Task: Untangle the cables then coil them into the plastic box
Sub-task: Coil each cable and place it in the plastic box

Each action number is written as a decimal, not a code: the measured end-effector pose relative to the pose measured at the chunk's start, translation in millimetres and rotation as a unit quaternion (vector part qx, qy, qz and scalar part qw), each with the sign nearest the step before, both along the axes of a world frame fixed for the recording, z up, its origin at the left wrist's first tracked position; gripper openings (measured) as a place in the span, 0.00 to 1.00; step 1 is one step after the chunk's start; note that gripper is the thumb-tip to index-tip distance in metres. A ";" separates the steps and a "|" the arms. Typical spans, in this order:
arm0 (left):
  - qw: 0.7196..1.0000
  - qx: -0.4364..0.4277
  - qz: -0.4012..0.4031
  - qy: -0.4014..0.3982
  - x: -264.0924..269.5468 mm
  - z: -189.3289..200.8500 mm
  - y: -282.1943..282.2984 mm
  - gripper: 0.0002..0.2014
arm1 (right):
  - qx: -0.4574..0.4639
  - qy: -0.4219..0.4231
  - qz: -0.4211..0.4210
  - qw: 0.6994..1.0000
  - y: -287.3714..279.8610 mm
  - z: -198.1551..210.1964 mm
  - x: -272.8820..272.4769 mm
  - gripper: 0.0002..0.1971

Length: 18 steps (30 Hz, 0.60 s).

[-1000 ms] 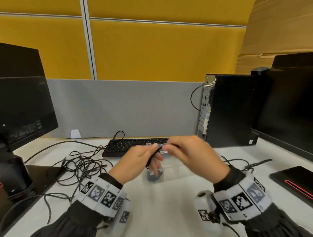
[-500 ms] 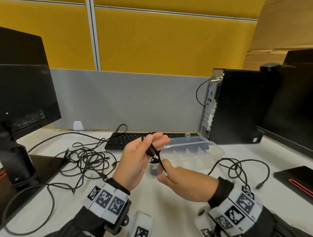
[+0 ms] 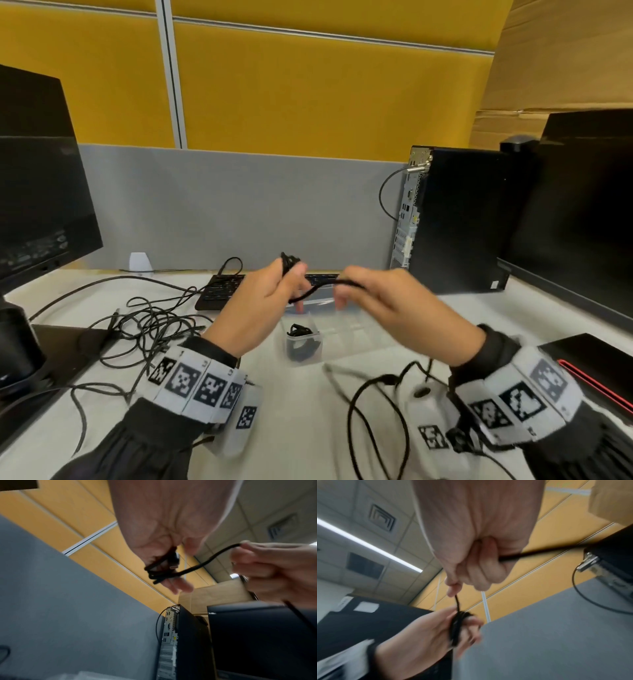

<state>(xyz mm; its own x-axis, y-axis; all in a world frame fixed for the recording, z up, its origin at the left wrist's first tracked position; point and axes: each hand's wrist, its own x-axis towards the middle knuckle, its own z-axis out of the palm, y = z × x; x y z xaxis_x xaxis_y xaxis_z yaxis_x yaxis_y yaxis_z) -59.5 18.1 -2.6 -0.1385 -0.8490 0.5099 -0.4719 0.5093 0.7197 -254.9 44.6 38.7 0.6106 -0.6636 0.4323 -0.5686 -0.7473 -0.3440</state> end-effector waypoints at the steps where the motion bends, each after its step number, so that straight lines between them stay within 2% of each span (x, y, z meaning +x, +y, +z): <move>1: 0.999 -0.006 -0.009 -0.048 1.5 0.8 2.5 0.22 | -0.014 -0.027 -0.017 0.999 -5.4 4.9 -3.9 0.09; 3: 0.988 -0.043 0.014 -0.148 8.6 7.5 4.0 0.28 | -0.006 -0.052 -0.037 0.998 -15.2 10.8 -15.1 0.08; 5: 0.977 -0.074 0.061 -0.189 21.9 16.1 1.5 0.25 | 0.027 -0.004 -0.047 0.999 -22.8 8.0 -28.5 0.08; 8: 0.965 -0.097 0.139 -0.199 47.0 23.8 -3.8 0.18 | 0.064 0.126 -0.082 0.987 -29.8 -5.2 -50.7 0.10; 12: 0.947 -0.119 0.232 -0.186 73.8 25.4 -7.8 0.19 | 0.166 0.219 -0.146 0.950 -37.9 -13.7 -82.6 0.10; 15: 0.924 -0.135 0.305 -0.187 89.2 27.3 -9.2 0.21 | 0.196 0.213 -0.190 0.938 -42.0 -10.3 -97.2 0.16; 18: 0.910 -0.143 0.353 -0.167 99.6 27.7 -6.7 0.22 | 0.180 0.197 -0.233 0.935 -44.8 -2.2 -102.6 0.21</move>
<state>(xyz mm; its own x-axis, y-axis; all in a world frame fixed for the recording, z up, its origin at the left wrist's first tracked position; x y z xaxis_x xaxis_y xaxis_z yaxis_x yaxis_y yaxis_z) 40.0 11.4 25.1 0.2016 -0.6255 0.7538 -0.9217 0.1392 0.3620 -357.5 -0.2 36.5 0.2843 -0.9564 -0.0673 -0.9391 -0.2636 -0.2204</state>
